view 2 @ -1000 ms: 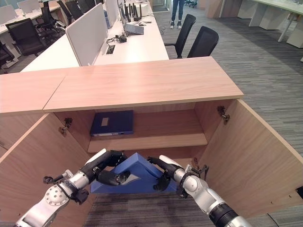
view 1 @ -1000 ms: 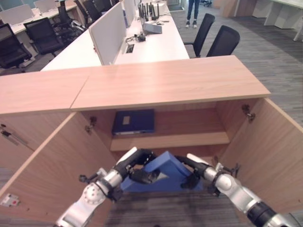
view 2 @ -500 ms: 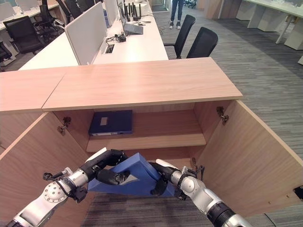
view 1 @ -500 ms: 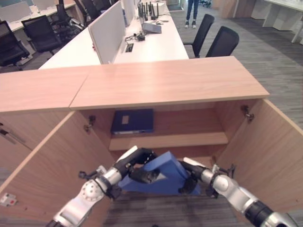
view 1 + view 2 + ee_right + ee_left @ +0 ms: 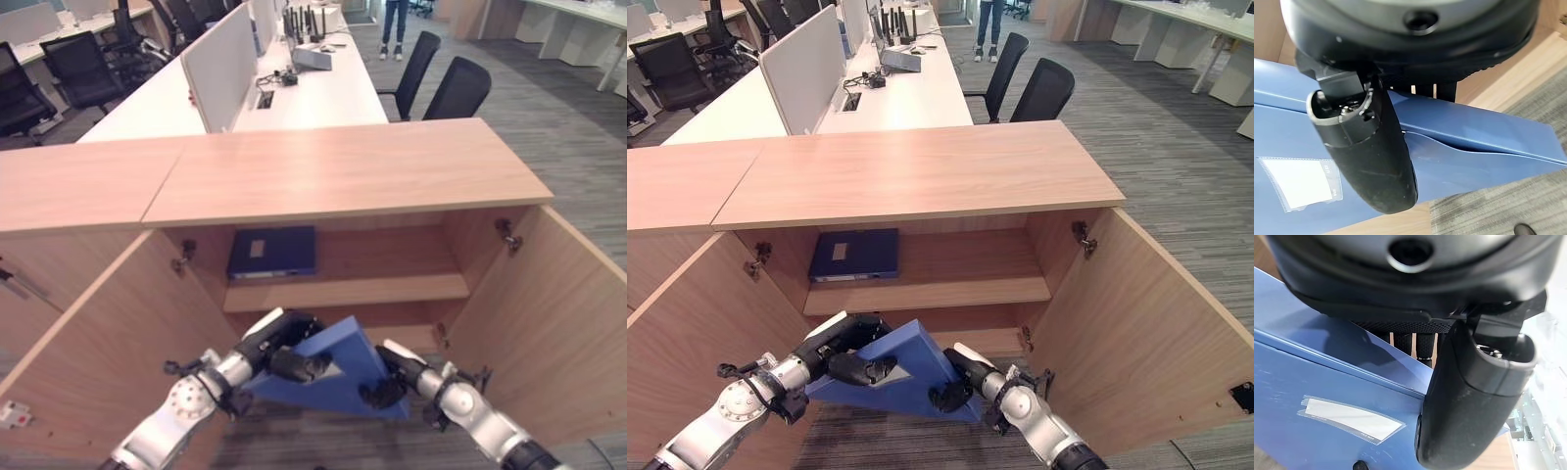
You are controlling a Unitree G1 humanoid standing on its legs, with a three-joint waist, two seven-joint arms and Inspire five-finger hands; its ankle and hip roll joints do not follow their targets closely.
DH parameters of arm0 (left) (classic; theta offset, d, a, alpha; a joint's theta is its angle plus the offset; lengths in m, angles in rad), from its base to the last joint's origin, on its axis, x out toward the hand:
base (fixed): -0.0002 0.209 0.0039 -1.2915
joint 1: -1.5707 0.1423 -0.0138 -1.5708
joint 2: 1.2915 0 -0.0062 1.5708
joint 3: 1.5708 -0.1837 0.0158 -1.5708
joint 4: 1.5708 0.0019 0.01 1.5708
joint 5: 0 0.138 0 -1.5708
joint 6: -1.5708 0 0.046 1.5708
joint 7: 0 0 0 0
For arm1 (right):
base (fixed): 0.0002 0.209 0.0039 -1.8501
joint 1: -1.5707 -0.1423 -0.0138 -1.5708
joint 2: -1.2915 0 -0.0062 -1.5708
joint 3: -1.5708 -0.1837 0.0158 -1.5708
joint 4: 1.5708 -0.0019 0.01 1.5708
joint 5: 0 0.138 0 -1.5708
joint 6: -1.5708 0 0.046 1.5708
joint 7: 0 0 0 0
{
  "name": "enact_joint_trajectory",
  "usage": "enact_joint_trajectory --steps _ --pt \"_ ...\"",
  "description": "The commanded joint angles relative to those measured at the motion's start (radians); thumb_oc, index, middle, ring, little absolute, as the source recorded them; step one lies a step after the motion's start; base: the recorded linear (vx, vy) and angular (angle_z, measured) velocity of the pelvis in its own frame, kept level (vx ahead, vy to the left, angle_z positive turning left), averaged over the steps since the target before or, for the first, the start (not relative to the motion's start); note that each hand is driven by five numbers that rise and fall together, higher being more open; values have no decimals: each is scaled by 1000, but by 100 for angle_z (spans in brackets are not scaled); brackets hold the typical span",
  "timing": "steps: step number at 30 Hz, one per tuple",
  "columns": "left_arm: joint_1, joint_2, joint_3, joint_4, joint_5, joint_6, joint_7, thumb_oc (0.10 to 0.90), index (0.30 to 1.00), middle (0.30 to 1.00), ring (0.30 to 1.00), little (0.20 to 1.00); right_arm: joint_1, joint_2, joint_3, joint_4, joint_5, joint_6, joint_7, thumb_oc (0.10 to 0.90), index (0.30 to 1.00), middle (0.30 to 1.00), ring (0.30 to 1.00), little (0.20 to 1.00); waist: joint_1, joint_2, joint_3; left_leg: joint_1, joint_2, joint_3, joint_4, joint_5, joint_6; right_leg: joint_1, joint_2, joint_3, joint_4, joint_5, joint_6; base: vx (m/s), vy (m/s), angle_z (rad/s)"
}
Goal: Put the empty folder in the office cabinet
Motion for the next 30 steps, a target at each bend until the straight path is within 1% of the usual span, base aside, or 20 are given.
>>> enact_joint_trajectory --steps 1,2,3,4,11,12,13,14,17,18,19,21,23,24,25,26,27,28,29,30 --pt "-150 -138 -21 -164 -268 -161 -55 400 300 300 300 300 -45 90 -4 -16 110 -45 -34 400 300 300 300 300 -8 -33 -48 32 4 -42 -5 -151 -42 18 -57 -71 7 -58 64 -11 -33 -3" --pt "-144 -142 -23 -158 -284 -155 -59 467 401 401 401 401 -34 93 -13 -5 123 -44 -36 400 300 300 300 300 -10 -33 -48 31 4 -41 -5 -150 -43 17 -55 -70 7 -58 63 -13 -38 -4" --pt "-135 -142 -24 -150 -300 -147 -64 770 855 855 855 855 -22 94 -25 6 133 -40 -38 400 300 300 300 300 -11 -33 -48 30 6 -41 -5 -150 -44 17 -54 -70 7 -59 62 -12 -46 -3" --pt "-123 -146 -25 -134 -315 -138 -69 800 900 900 900 900 -7 94 -40 20 145 -35 -40 400 300 300 300 300 -13 -33 -46 29 7 -41 -5 -148 -46 15 -52 -70 7 -60 61 -21 -68 -4" --pt "10 -199 59 -16 -358 -110 -59 800 900 900 900 900 65 42 -143 33 131 -20 -56 400 300 300 300 300 -16 -35 -37 11 23 -48 -5 -133 -59 4 -36 -72 7 -66 47 -17 -76 0" --pt "78 -248 142 49 -338 -109 -20 800 900 900 900 900 101 12 -204 27 94 -16 -73 400 300 300 300 300 -12 -39 -27 4 34 -55 -5 -123 -66 -1 -24 -77 12 -75 38 -41 -192 9" --pt "139 -298 223 102 -273 -97 25 800 900 900 900 900 138 -7 -265 28 81 -8 -89 400 300 300 300 300 -8 -44 -20 -8 46 -65 -5 -109 -74 -11 -13 -79 21 -84 28 -44 -191 6" --pt "139 -298 223 102 -273 -97 25 800 900 900 900 900 138 -8 -265 27 81 -8 -88 400 300 300 300 300 -10 -44 -23 -12 45 -67 -5 -107 -74 -14 -13 -81 20 -82 28 -39 -166 13" --pt "212 -328 368 140 102 -88 136 800 900 900 900 900 201 -22 -354 37 51 19 -114 400 300 300 300 300 -1 -59 -11 -27 71 -78 -5 -93 -86 -26 9 -80 30 -98 9 -14 -191 18" --pt "230 -374 416 210 94 -64 184 800 900 900 900 900 204 -33 -394 27 28 47 -144 400 300 300 300 300 9 -68 10 -30 90 -68 19 -77 -90 -24 24 -79 43 -117 -6 -4 -207 9" --pt "229 -375 416 211 94 -64 184 800 900 900 900 900 204 -33 -395 26 28 48 -144 400 300 300 300 300 8 -68 9 -35 89 -69 20 -74 -90 -27 23 -80 43 -115 -6 -42 -210 6" --pt "230 -387 445 218 137 -47 187 800 900 900 900 900 195 -34 -425 39 35 60 -165 400 300 300 300 300 17 -79 47 -114 91 -62 186 -109 -90 -27 19 -84 63 -129 -22 -95 -140 6" --pt "240 -414 454 251 70 -36 189 800 900 900 900 900 197 -51 -457 34 39 80 -182 400 300 300 300 300 26 -78 78 -196 79 -59 331 -77 -84 -19 17 -100 73 -144 -42 -24 -125 16" --pt "244 -422 456 265 56 -26 183 800 900 900 900 900 200 -48 -466 35 42 86 -182 400 300 300 300 300 27 -77 77 -211 79 -55 337 -90 -85 -9 18 -97 73 -160 -38 3 -54 10" --pt "243 -422 455 265 56 -27 183 800 900 900 900 900 200 -48 -468 33 42 86 -182 400 300 300 300 300 26 -77 79 -222 76 -48 338 -70 -77 -19 14 -107 73 -148 -41 93 -20 3" --pt "251 -429 456 277 34 -19 180 800 900 900 900 900 204 -49 -474 31 43 92 -183 400 300 300 300 300 29 -79 76 -234 71 -47 325 -97 -78 -10 13 -99 71 -162 -35 90 14 7" --pt "255 -432 451 296 15 -7 179 800 900 900 900 900 210 -45 -486 20 53 93 -192 400 300 300 300 300 30 -78 73 -265 55 -46 256 -73 -77 -5 15 -100 61 -163 -28 158 -1 17" --pt "255 -432 451 297 15 -7 179 800 900 900 900 900 210 -45 -486 20 53 93 -192 400 300 300 300 300 30 -79 72 -264 54 -46 252 -71 -77 -6 14 -101 61 -162 -28 124 74 19" --pt "261 -419 456 295 104 1 170 800 900 900 900 900 219 -30 -499 18 67 90 -202 400 300 300 300 300 29 -66 70 -297 54 -40 137 13 -84 -10 21 -104 49 -157 -20 110 45 19" --pt "263 -419 456 296 104 1 170 800 900 900 900 900 220 -31 -499 19 67 91 -202 400 300 300 300 300 30 -69 67 -286 52 -46 130 -2 -91 -3 20 -95 48 -168 -18 157 69 18"
